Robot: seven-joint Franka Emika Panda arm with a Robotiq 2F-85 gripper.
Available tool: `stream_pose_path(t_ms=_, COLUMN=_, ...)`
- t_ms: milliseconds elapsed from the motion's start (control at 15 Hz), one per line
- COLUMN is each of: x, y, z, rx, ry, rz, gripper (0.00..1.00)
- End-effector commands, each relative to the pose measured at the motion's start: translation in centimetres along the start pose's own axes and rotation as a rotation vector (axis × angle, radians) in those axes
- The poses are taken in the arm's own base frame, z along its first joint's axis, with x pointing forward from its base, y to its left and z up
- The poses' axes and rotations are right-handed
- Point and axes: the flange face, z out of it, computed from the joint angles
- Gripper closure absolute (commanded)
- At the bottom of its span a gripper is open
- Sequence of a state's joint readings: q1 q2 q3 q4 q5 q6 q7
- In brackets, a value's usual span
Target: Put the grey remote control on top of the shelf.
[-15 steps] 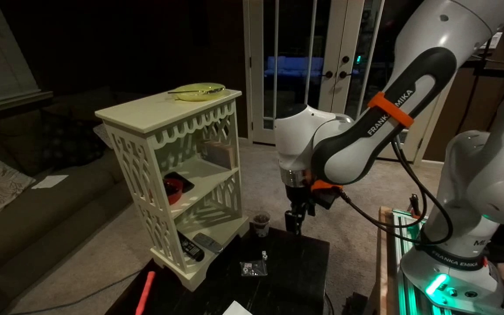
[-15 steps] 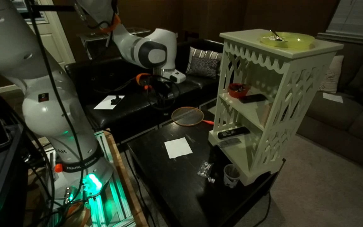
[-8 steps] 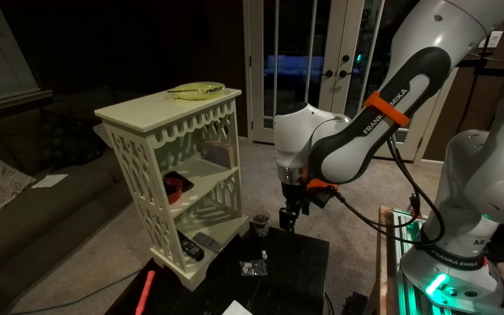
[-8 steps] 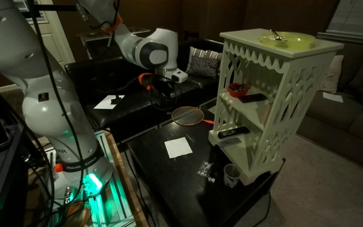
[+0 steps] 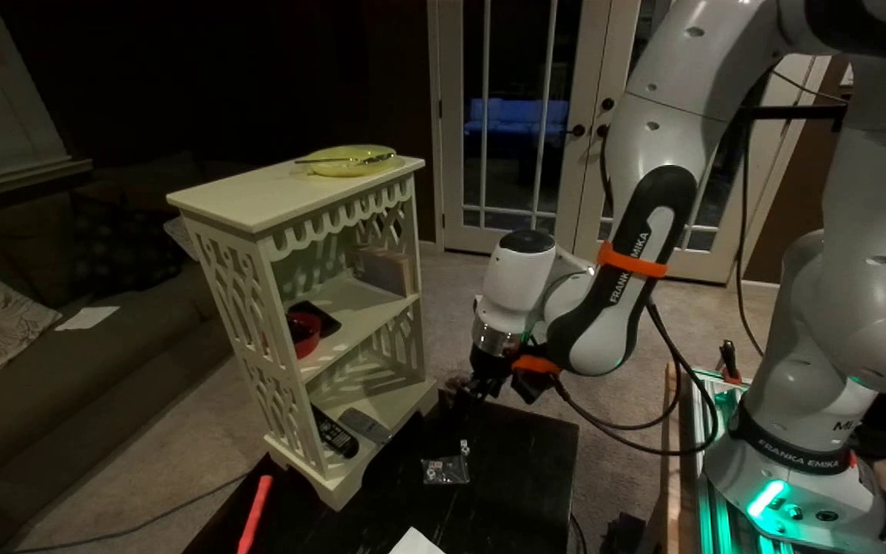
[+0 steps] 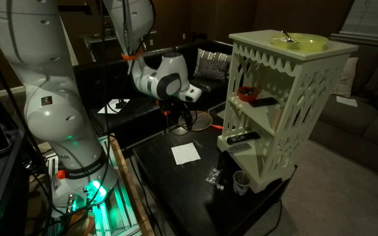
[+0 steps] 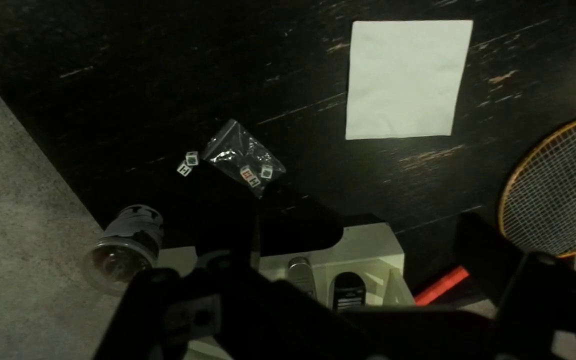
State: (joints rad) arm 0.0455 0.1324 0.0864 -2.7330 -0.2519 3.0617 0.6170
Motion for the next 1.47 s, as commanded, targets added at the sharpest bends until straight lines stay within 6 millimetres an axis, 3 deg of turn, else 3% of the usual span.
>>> stream_pose_path(t_ms=0, x=2.4, y=2.3, z=5.7, rx=-0.124, ry=-0.021, rz=-0.013, gripper=0.0)
stream_pose_path(t_ms=67, x=1.0, y=2.3, z=2.2, rx=-0.058, ry=-0.009, rz=-0.009, gripper=0.0)
stream_pose_path(t_ms=267, x=2.1, y=3.2, z=5.2, rx=-0.112, ry=-0.026, rz=-0.008, gripper=0.0)
stream_pose_path(t_ms=467, x=2.3, y=2.6, z=5.8, rx=-0.115, ry=-0.028, rz=-0.015, gripper=0.0)
stream_pose_path(t_ms=667, x=3.7, y=2.2, z=7.2, rx=-0.076, ry=0.033, rz=-0.014, gripper=0.0)
stream_pose_path(t_ms=1000, x=8.0, y=2.2, z=11.5, rx=-0.119, ry=0.124, rz=-0.06, gripper=0.0)
stream_pose_path(t_ms=1400, x=9.9, y=-0.5, z=18.6, rx=-0.118, ry=0.122, rz=-0.08, gripper=0.0)
